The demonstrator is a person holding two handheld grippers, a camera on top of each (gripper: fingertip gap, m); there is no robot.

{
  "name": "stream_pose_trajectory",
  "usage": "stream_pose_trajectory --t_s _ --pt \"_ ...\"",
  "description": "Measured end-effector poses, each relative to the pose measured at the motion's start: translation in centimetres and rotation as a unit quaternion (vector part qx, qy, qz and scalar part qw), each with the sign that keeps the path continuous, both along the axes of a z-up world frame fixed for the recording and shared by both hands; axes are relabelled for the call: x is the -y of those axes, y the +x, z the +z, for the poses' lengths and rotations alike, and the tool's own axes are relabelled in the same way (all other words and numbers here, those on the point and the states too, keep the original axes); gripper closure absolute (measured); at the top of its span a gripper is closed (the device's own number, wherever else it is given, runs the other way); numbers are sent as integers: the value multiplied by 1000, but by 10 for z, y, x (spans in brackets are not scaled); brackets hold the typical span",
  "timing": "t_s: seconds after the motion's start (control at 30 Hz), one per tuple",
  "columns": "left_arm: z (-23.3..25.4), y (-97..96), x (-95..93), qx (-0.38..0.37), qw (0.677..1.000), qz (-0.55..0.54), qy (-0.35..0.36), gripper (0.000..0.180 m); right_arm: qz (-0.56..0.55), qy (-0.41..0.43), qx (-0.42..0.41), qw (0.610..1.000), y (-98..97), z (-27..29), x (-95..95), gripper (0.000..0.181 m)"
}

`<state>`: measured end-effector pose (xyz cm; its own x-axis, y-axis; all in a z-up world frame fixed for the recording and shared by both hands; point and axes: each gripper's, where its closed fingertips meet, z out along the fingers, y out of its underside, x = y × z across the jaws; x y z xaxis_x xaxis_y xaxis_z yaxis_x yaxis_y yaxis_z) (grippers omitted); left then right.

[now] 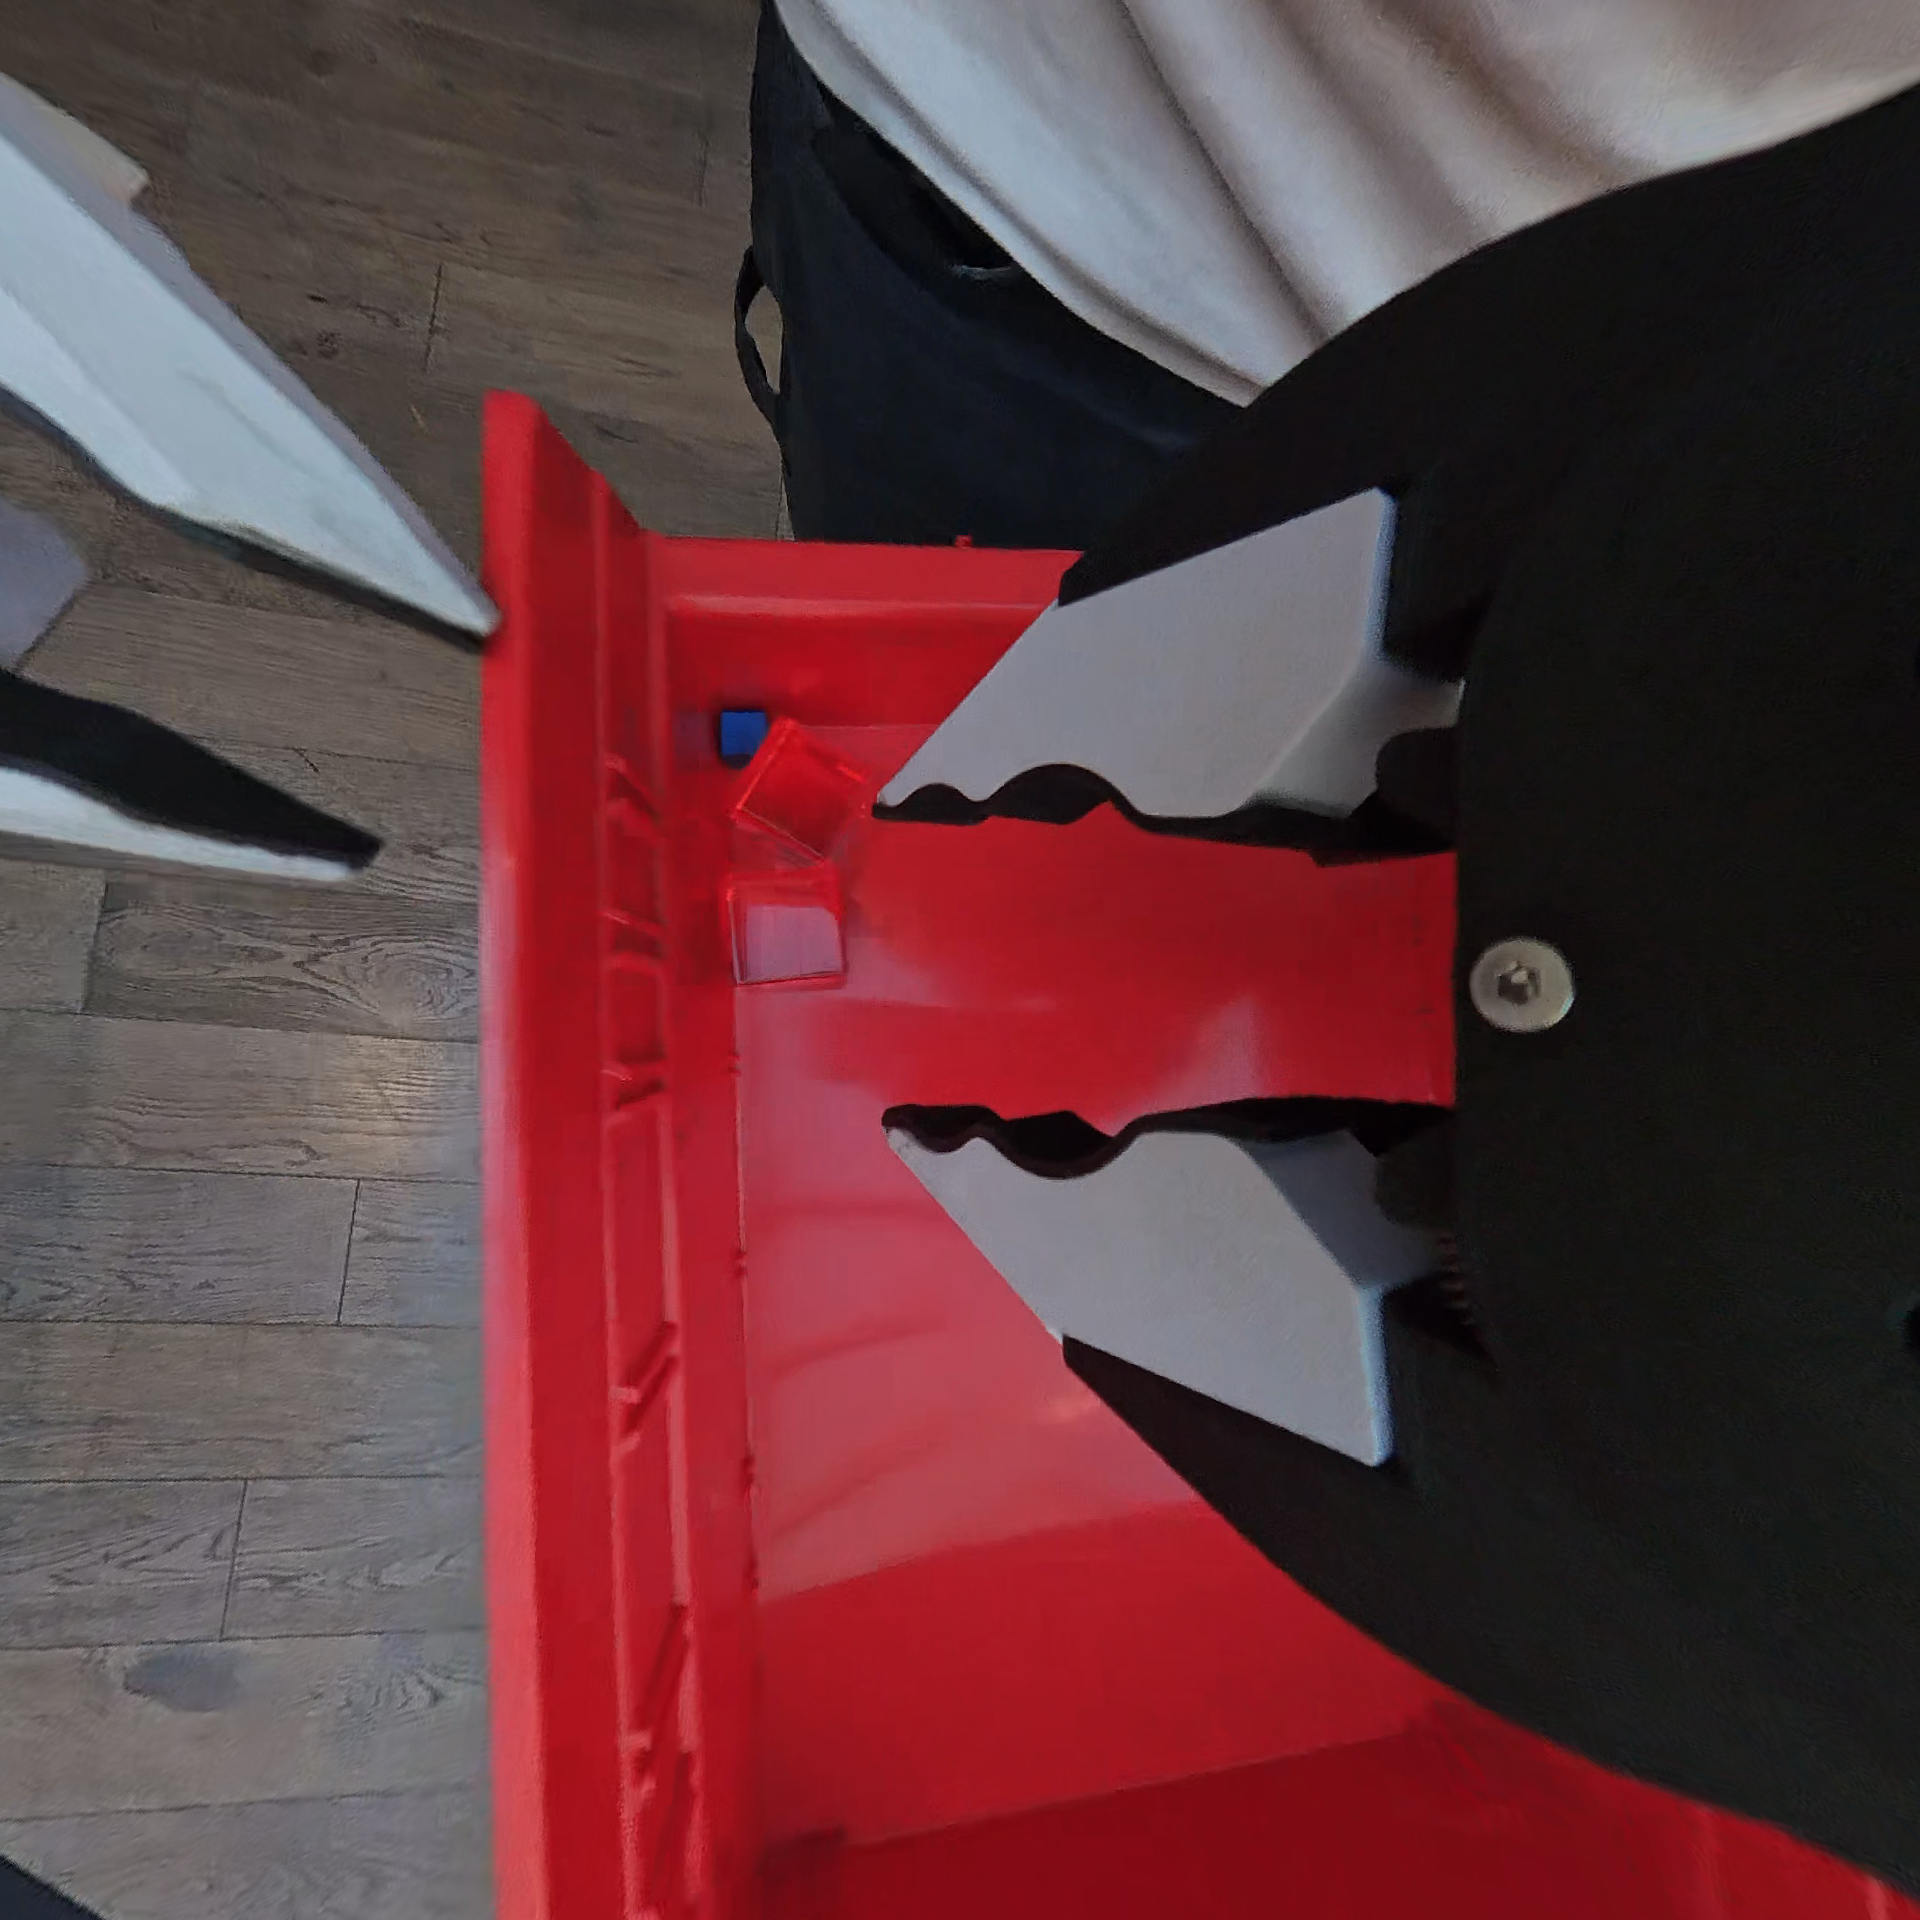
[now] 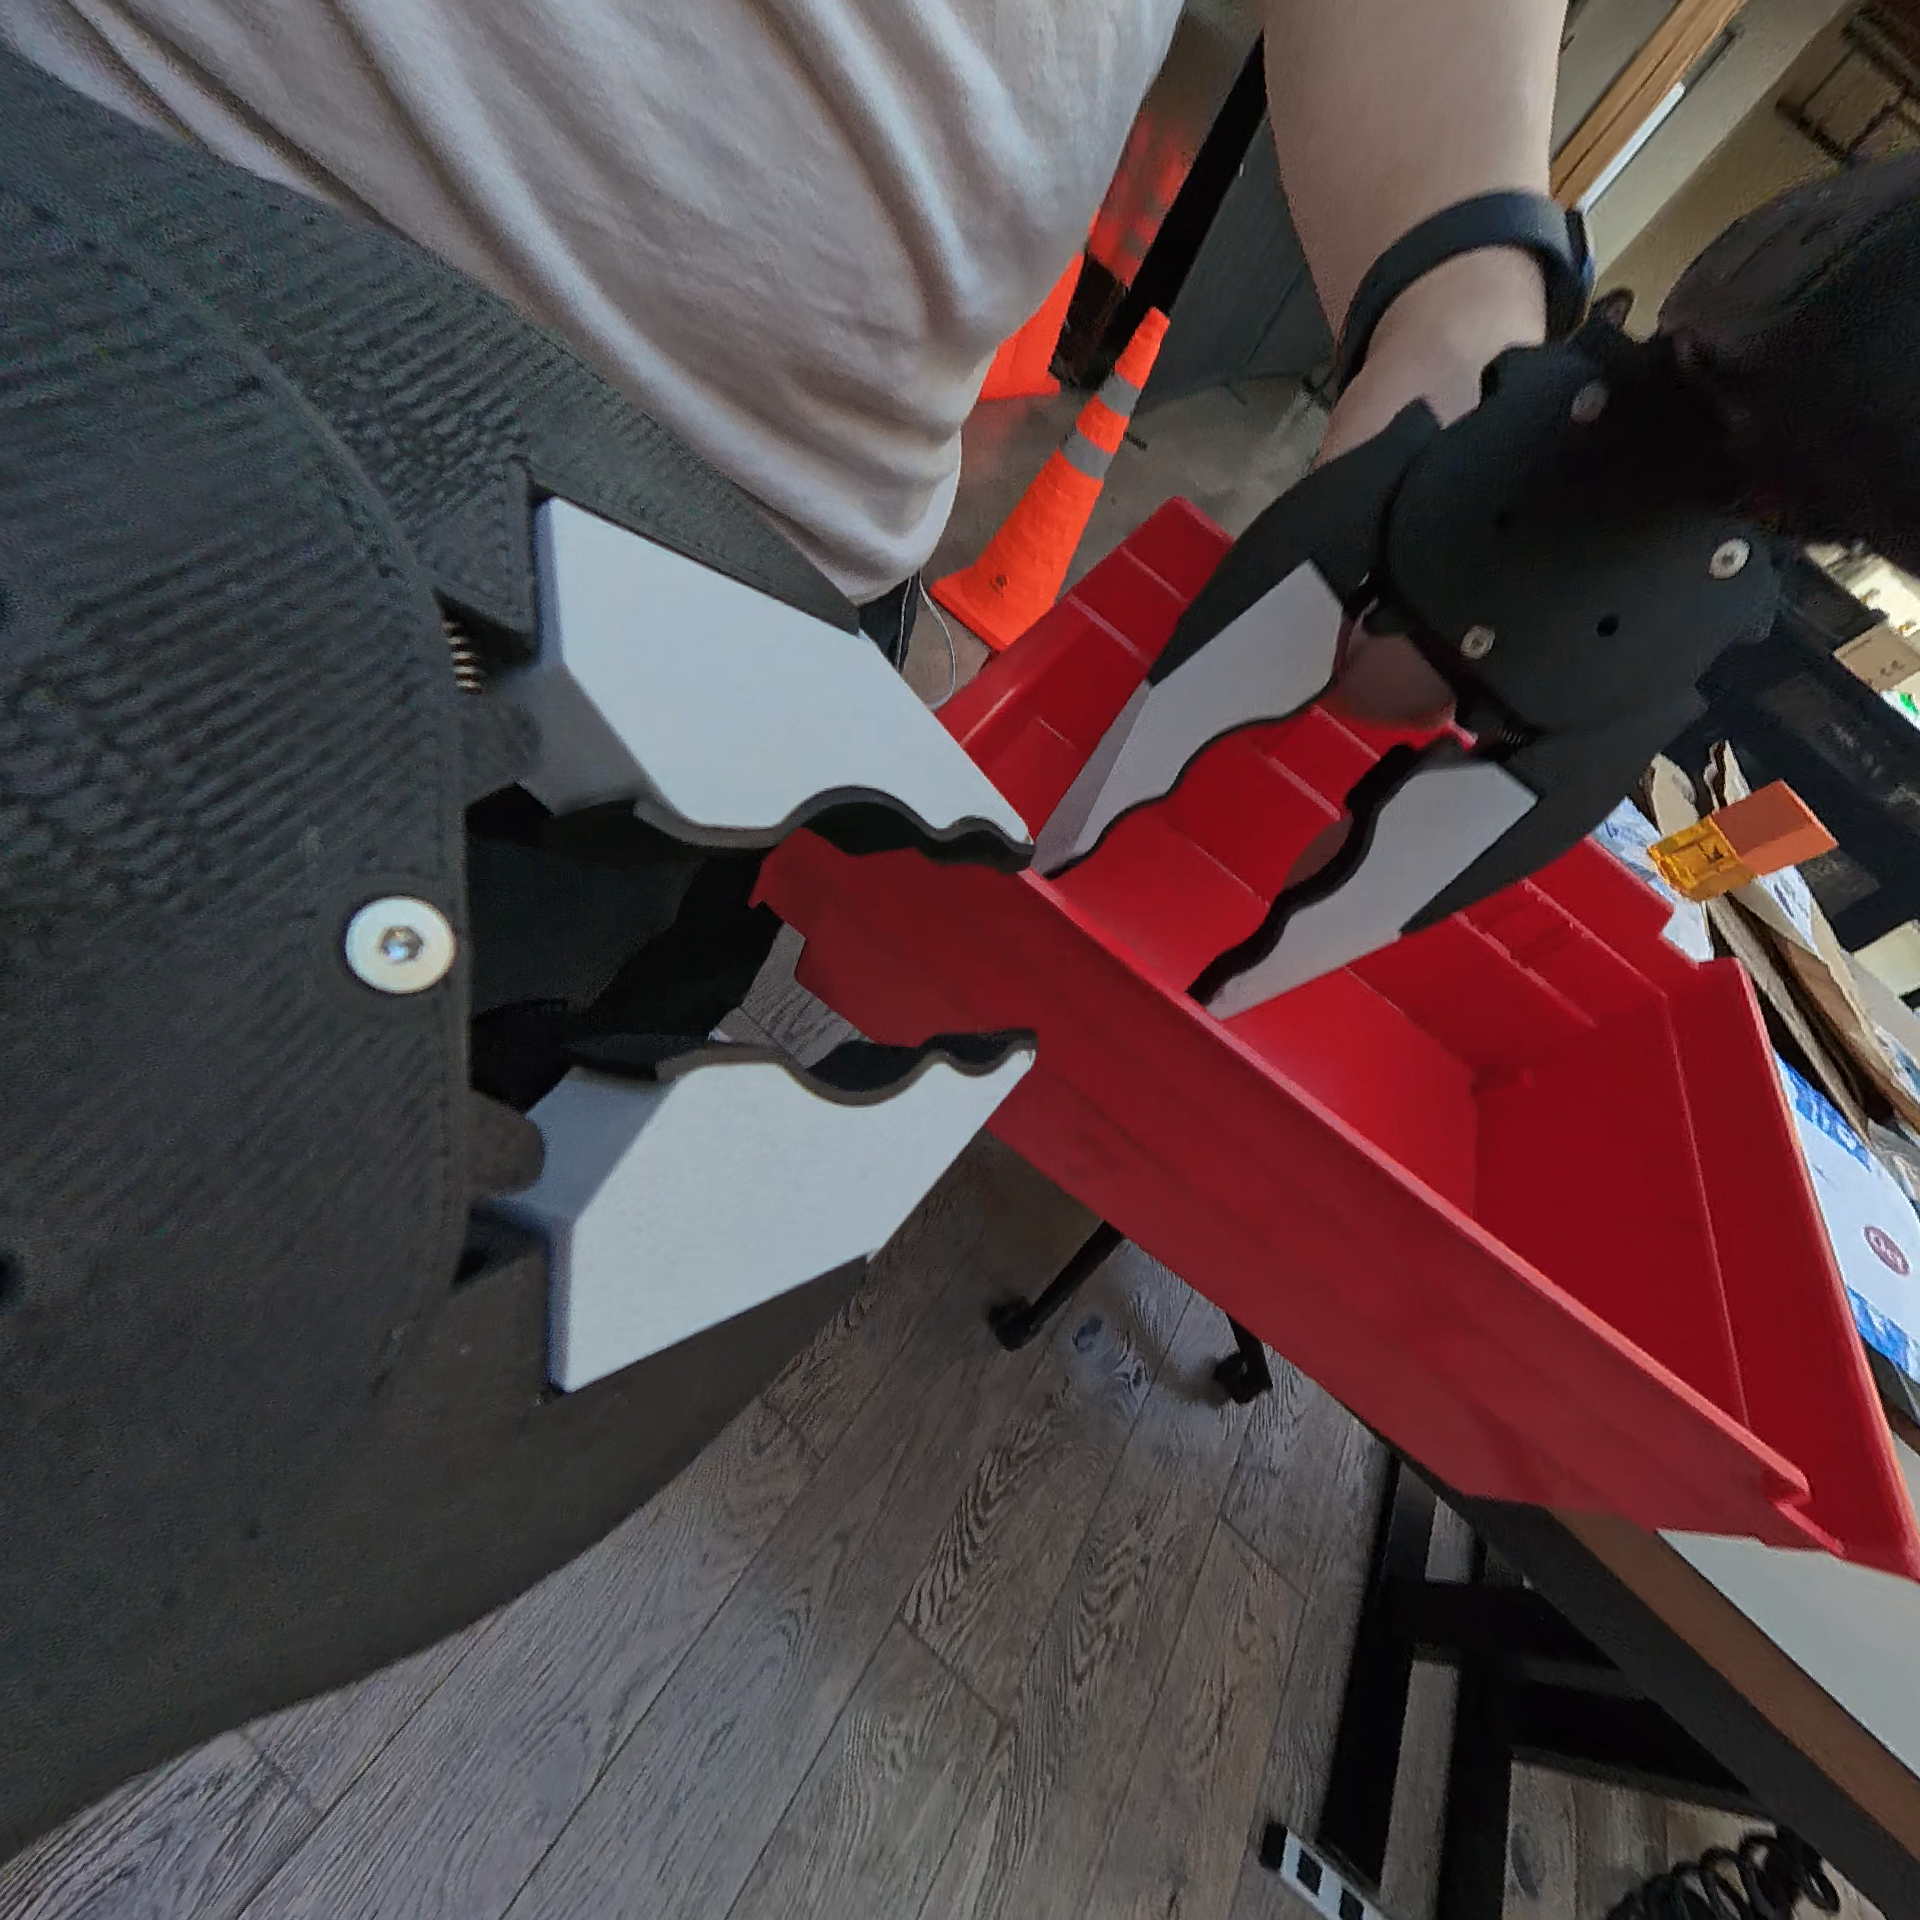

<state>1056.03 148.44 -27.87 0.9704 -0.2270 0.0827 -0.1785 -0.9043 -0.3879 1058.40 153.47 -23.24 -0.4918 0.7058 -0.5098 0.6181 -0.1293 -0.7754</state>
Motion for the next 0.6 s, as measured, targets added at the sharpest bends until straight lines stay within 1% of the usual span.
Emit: stream_pose_trajectory --t_s 0.13,0.2,0.23,0.3,0.4,0.43,0.5,0.6 --pt "-16 14 -18 53 998 16 -6 132 33 -38 28 998 6 -2 14 149" --pt "-25 9 -17 43 999 24 -19 133 48 -48 35 997 8 -2 22 150" --pt "-28 8 -17 39 999 23 -21 130 53 -41 43 997 9 -6 26 145" --pt "-29 8 -18 48 998 30 -20 136 53 -23 47 997 8 -12 29 138" --pt "-39 10 -11 45 997 19 -57 135 74 -42 59 995 10 -10 42 138" --pt "-41 17 -8 55 996 9 -64 151 84 -43 64 994 12 -10 46 138" --pt "-43 19 -4 49 997 2 -67 152 97 -28 67 993 14 -14 51 136" --pt "-37 13 -1 49 997 22 -55 153 102 -38 58 992 11 -7 52 137"
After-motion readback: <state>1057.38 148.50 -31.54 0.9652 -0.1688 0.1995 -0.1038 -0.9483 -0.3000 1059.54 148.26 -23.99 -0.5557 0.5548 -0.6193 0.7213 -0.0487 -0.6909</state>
